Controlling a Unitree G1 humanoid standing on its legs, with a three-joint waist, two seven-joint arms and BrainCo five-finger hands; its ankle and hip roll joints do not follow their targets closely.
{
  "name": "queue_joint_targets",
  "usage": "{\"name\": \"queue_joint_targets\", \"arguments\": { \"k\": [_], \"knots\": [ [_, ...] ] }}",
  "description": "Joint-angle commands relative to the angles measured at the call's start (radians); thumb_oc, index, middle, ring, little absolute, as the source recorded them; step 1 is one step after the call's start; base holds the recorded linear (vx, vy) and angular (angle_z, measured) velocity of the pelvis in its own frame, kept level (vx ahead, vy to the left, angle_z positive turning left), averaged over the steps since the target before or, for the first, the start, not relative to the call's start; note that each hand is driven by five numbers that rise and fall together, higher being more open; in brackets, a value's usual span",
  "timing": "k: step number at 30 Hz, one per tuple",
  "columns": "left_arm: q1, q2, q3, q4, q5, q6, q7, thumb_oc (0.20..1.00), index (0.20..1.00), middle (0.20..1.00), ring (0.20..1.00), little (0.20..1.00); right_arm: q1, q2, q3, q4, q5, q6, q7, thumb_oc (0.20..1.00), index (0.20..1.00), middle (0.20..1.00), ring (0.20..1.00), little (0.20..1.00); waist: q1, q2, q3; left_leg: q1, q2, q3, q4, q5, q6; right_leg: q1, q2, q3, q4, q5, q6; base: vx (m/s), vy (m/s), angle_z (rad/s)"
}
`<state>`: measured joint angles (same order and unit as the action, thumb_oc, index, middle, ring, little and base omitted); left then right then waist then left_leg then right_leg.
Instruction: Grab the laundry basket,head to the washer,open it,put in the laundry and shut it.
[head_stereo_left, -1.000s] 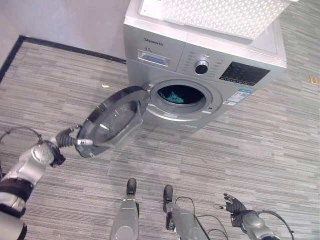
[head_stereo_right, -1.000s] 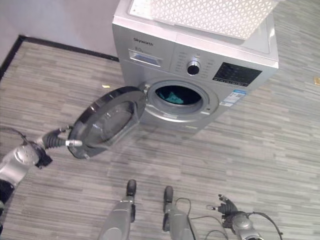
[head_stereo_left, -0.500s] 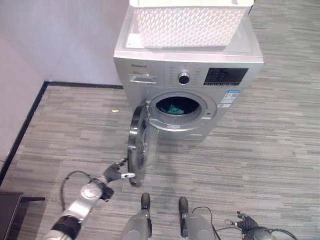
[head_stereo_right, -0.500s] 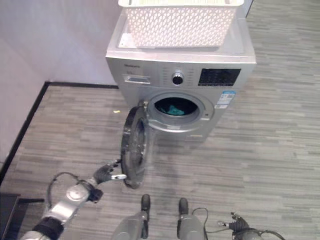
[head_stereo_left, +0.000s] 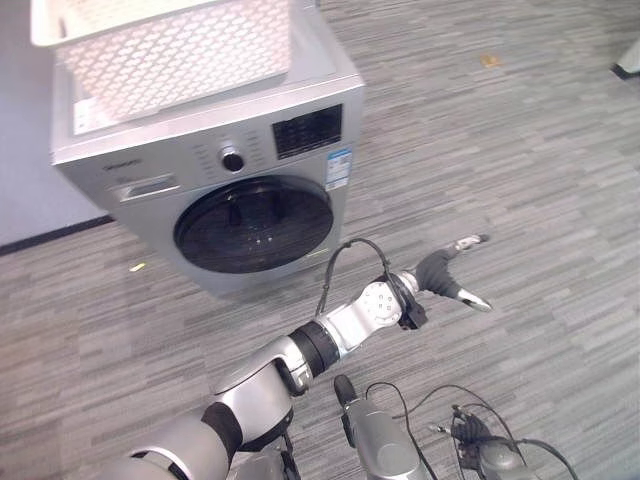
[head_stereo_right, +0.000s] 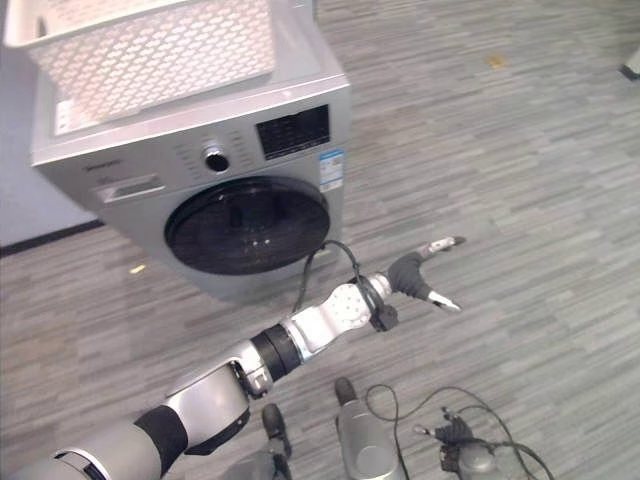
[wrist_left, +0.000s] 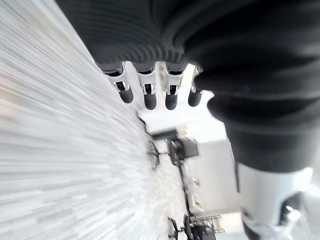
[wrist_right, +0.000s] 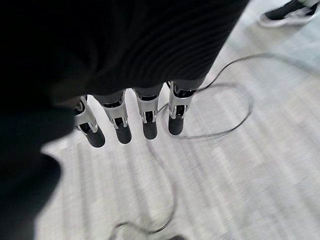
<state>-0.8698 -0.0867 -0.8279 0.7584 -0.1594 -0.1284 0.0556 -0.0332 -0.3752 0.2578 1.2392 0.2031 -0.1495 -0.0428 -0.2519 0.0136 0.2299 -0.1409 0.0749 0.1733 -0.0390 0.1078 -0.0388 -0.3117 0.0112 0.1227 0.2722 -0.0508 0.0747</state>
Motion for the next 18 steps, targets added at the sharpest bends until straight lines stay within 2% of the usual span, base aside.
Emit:
{"name": "queue_joint_targets", "arguments": {
  "k": [1, 2, 4, 5, 6, 9, 11, 14, 15, 18],
  "knots": [
    [0.04, 0.066, 0.117, 0.084, -0.004, 0.004, 0.012, 1.0, 1.0, 1.0, 1.0, 1.0, 0.008, -0.063, -0.029, 0.027, 0.039, -0.005, -0.023, 1.0, 1.0, 1.0, 1.0, 1.0, 0.026, 0.013, 0.022, -0.013, -0.014, -0.058, 0.041, -0.046, -0.025, 0.107, -0.025, -0.014, -0.204, 0.082, 0.029, 0.01, -0.019, 0.1],
    [0.132, 0.138, 0.175, 0.158, 0.01, 0.023, 0.012, 1.0, 1.0, 1.0, 1.0, 1.0, 0.002, -0.055, -0.065, 0.055, 0.056, -0.002, -0.027, 1.0, 1.0, 1.0, 1.0, 1.0, 0.045, 0.028, 0.021, -0.019, -0.017, -0.066, 0.028, -0.034, -0.03, 0.113, -0.037, -0.026, -0.235, 0.096, 0.032, 0.0, -0.018, 0.19],
    [0.191, 0.197, 0.208, 0.166, 0.013, 0.028, 0.001, 1.0, 1.0, 1.0, 1.0, 1.0, -0.008, -0.051, -0.077, 0.067, 0.062, 0.002, -0.025, 1.0, 1.0, 1.0, 1.0, 1.0, 0.067, 0.037, 0.019, -0.025, -0.018, -0.074, 0.02, -0.028, -0.03, 0.117, -0.044, -0.04, -0.253, 0.102, 0.032, -0.01, -0.02, 0.19],
    [0.192, 0.197, 0.208, 0.165, 0.013, 0.029, 0.001, 1.0, 1.0, 1.0, 1.0, 1.0, -0.008, -0.051, -0.076, 0.067, 0.062, 0.001, -0.025, 1.0, 1.0, 1.0, 1.0, 1.0, 0.066, 0.037, 0.019, -0.025, -0.018, -0.075, 0.02, -0.028, -0.03, 0.118, -0.044, -0.041, -0.254, 0.102, 0.032, 0.0, -0.016, 0.21],
    [0.262, 0.245, 0.242, 0.171, 0.01, 0.032, -0.01, 1.0, 1.0, 1.0, 1.0, 1.0, -0.025, -0.051, -0.084, 0.079, 0.061, 0.002, -0.02, 1.0, 1.0, 1.0, 1.0, 1.0, 0.089, 0.044, 0.016, -0.027, -0.021, -0.082, 0.017, -0.025, -0.03, 0.129, -0.05, -0.052, -0.267, 0.106, 0.032, 0.01, -0.007, 0.19],
    [0.398, 0.311, 0.323, 0.163, -0.005, 0.032, -0.022, 1.0, 1.0, 1.0, 1.0, 1.0, -0.054, -0.048, -0.104, 0.048, 0.08, -0.006, -0.019, 1.0, 1.0, 1.0, 1.0, 1.0, 0.125, 0.05, 0.008, -0.02, -0.027, -0.097, 0.006, -0.022, -0.031, 0.149, -0.057, -0.073, -0.278, 0.105, 0.029, 0.01, -0.005, 0.24],
    [0.42, 0.325, 0.335, 0.16, -0.004, 0.033, -0.024, 1.0, 1.0, 1.0, 1.0, 1.0, -0.06, -0.047, -0.102, 0.033, 0.083, -0.008, -0.019, 1.0, 1.0, 1.0, 1.0, 1.0, 0.13, 0.049, 0.006, -0.017, -0.028, -0.1, 0.004, -0.022, -0.031, 0.152, -0.057, -0.076, -0.278, 0.103, 0.028, 0.01, -0.006, 0.31],
    [0.392, 0.332, 0.305, 0.22, 0.13, 0.036, -0.024, 1.0, 1.0, 1.0, 1.0, 1.0, -0.079, -0.046, -0.076, -0.004, 0.08, -0.013, -0.014, 1.0, 1.0, 1.0, 1.0, 1.0, 0.13, 0.043, 0.007, -0.02, -0.03, -0.1, 0.003, -0.022, -0.031, 0.148, -0.056, -0.076, -0.276, 0.103, 0.029, -0.02, 0.016, 0.22],
    [0.348, 0.333, 0.269, 0.259, 0.218, 0.04, -0.007, 1.0, 1.0, 1.0, 1.0, 1.0, -0.096, -0.049, -0.05, -0.013, 0.072, -0.012, -0.01, 1.0, 1.0, 1.0, 1.0, 1.0, 0.123, 0.042, 0.013, -0.026, -0.031, -0.096, -0.004, -0.017, -0.033, 0.138, -0.056, -0.072, -0.277, 0.107, 0.031, -0.07, 0.027, 0.08],
    [0.221, 0.332, 0.215, 0.346, 0.316, 0.049, 0.03, 1.0, 1.0, 1.0, 1.0, 1.0, -0.136, -0.058, -0.005, -0.046, 0.073, -0.018, -0.015, 1.0, 1.0, 1.0, 1.0, 1.0, 0.1, 0.044, 0.038, -0.05, -0.03, -0.077, -0.036, 0.004, -0.035, 0.094, -0.055, -0.055, -0.282, 0.126, 0.038, -0.07, 0.054, -0.05]
  ]
}}
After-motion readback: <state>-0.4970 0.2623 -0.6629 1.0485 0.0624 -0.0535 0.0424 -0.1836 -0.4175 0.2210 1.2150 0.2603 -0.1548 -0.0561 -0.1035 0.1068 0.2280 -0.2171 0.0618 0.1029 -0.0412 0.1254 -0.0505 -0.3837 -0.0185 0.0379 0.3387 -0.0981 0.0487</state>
